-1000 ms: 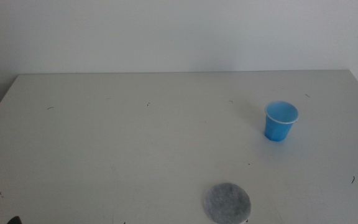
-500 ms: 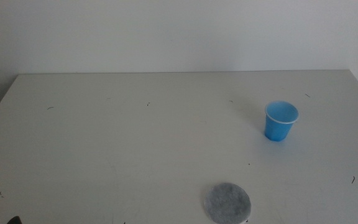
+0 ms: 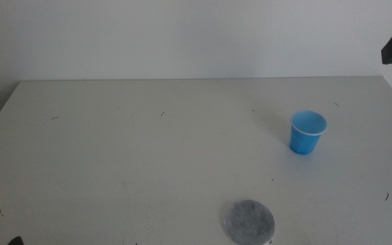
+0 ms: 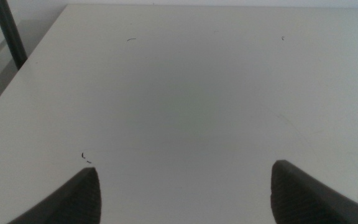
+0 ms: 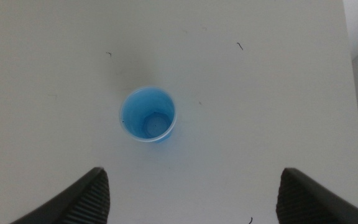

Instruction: Place an empty cup on a cup mat.

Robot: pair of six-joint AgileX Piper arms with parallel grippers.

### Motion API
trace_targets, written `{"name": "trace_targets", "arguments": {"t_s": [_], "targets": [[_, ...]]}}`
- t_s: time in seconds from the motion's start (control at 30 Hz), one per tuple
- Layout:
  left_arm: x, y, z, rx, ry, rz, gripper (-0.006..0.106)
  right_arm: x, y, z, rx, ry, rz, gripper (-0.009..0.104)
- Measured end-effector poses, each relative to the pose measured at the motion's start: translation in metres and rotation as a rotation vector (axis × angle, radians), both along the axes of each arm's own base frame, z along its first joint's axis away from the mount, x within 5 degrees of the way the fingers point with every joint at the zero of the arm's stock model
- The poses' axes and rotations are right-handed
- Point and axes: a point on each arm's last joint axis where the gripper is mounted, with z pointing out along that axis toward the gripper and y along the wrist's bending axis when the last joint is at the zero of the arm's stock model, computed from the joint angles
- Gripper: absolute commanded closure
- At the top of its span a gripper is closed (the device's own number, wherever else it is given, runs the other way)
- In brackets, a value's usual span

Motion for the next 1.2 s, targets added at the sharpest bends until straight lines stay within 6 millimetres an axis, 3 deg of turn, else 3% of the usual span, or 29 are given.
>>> {"name": "trace_targets", "arguments": {"t_s": [0.23, 0.53, 0.93, 1.2], "targets": [[0.0, 0.0, 0.0, 0.0, 0.0, 0.0, -0.005, 0.053, 0.007, -0.033, -0.021, 0.146, 0.016, 0.017], [0.0, 0.0, 0.0, 0.0, 0.0, 0.0, -0.005, 0.097, 0.017, -0.088, -0.029, 0.256, 0.031, 0.017], [0.0, 0.0, 0.0, 0.0, 0.0, 0.0, -0.005, 0.138, 0.032, -0.16, -0.022, 0.317, 0.049, 0.03], [0.0, 0.0, 0.0, 0.0, 0.0, 0.0, -0.005, 0.153, 0.034, -0.198, -0.025, 0.348, 0.044, 0.044]]}}
